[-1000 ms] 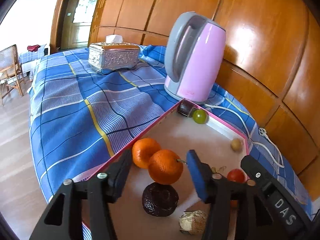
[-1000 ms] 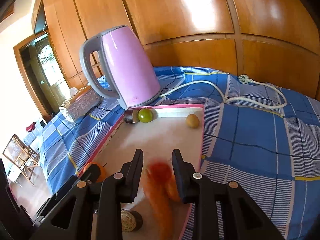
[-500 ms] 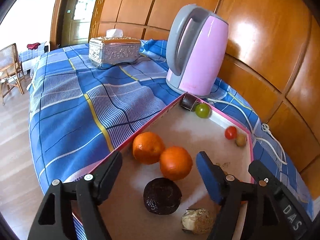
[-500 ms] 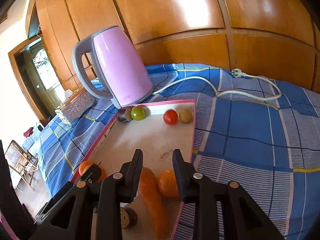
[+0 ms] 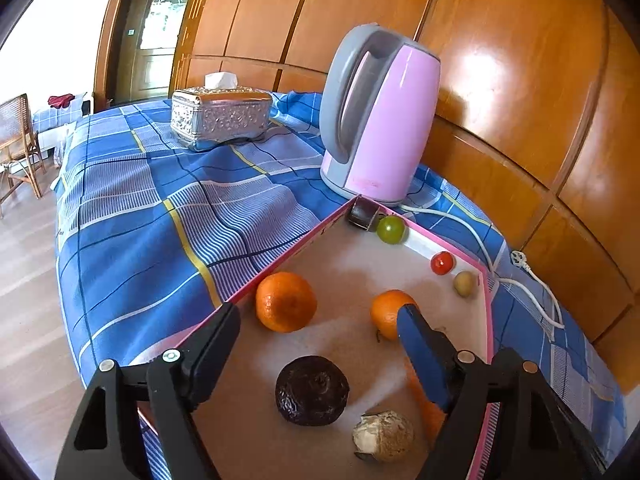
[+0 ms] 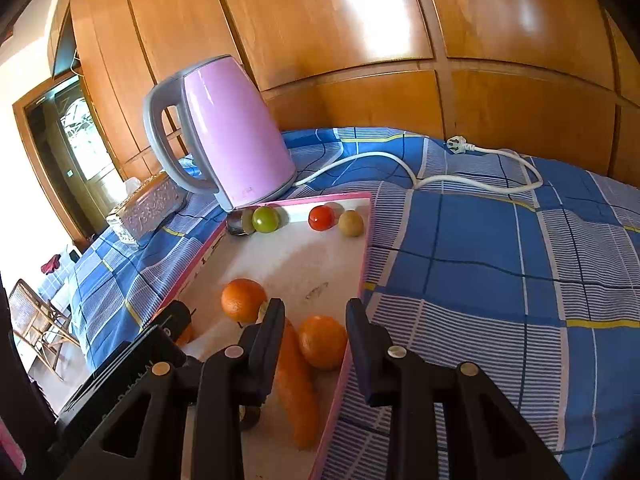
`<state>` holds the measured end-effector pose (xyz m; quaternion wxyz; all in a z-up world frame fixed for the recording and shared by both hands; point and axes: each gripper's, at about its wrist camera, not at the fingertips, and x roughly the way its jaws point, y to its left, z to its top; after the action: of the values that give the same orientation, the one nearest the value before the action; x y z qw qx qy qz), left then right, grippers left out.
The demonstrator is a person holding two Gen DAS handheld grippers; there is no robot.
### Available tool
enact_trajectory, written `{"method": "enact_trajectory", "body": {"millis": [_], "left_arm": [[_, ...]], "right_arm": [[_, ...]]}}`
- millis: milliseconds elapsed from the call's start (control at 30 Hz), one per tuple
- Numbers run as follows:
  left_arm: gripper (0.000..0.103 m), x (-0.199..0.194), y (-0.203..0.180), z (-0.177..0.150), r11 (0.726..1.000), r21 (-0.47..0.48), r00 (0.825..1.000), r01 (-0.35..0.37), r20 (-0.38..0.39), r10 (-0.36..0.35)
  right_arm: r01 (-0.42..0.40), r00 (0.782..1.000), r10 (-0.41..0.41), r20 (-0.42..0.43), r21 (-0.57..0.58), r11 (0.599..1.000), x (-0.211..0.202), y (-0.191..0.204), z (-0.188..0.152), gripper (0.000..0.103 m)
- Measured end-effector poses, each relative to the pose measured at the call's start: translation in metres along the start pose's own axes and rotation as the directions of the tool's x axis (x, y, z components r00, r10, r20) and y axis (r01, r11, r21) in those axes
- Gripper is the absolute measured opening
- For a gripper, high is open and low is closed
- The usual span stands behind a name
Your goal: Organize fruits
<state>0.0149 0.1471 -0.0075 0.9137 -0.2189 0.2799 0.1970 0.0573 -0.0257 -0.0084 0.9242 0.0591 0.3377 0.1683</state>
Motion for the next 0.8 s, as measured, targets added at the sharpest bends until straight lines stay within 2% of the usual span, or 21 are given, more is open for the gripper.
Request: {"method": "enact_trajectory", "body": {"millis": [367, 800], "left_arm": [[0.085, -0.012, 0.003, -0.003, 1.000, -0.014, 1.000, 0.011, 0.006, -0.011], [0.087, -0.026, -0.009, -0.012, 0.997, 0.043, 0.998, 0.067, -0.023, -0.066]], "right_arm": [[0.052, 0.998, -0.049, 0.033, -0.080, 0.995, -0.025, -0.002, -0.005, 0.035], [0.094, 0.995, -0.085, 0.057, -0.171, 0.981, -0.050, -0.005, -0.020, 0.036]]}}
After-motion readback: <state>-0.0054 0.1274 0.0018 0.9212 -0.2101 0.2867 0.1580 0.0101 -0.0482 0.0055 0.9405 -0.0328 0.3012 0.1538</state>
